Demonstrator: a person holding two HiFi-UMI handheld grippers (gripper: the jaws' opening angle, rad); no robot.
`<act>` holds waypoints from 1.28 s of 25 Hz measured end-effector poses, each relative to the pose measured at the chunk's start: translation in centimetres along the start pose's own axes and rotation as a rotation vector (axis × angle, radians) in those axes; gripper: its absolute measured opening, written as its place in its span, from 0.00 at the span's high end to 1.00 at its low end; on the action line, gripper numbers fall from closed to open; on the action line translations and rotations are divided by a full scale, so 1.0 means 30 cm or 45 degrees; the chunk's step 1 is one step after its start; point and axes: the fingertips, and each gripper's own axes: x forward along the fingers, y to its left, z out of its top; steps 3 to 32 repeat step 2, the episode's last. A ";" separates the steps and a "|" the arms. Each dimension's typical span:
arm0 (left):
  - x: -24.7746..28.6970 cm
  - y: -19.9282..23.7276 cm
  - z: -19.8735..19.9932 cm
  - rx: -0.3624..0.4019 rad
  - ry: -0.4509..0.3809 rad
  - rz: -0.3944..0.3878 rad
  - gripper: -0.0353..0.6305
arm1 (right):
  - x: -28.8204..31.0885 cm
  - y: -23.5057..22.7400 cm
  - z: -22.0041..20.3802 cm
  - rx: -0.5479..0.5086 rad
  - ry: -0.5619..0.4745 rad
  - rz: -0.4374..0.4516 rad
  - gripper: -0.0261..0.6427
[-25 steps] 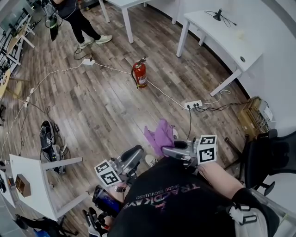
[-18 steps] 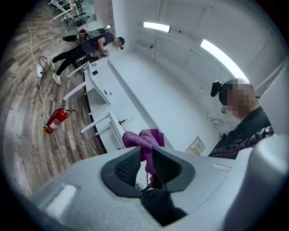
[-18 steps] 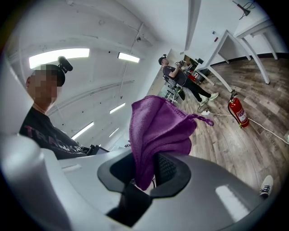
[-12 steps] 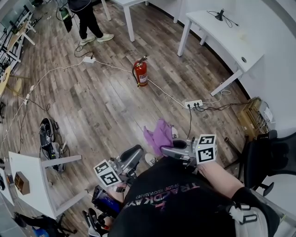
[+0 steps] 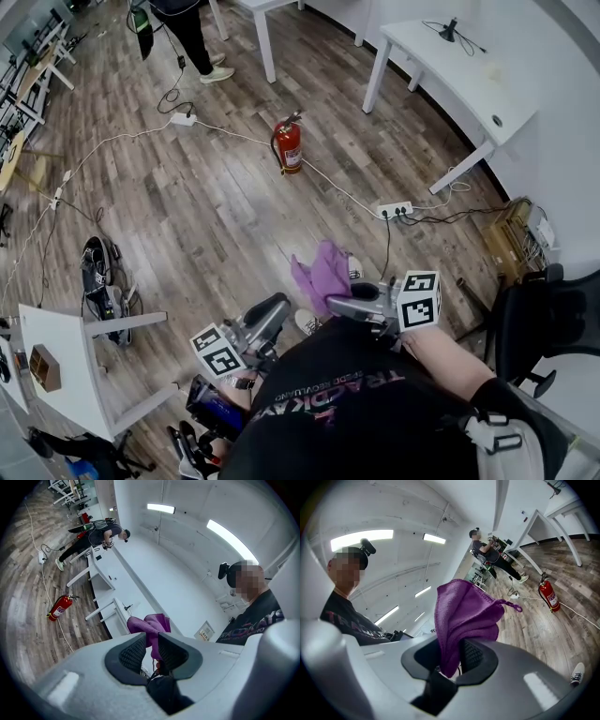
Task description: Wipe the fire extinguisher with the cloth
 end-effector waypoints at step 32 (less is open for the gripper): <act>0.000 -0.001 0.001 0.002 0.000 0.001 0.83 | 0.002 0.002 0.002 -0.004 0.005 0.001 0.83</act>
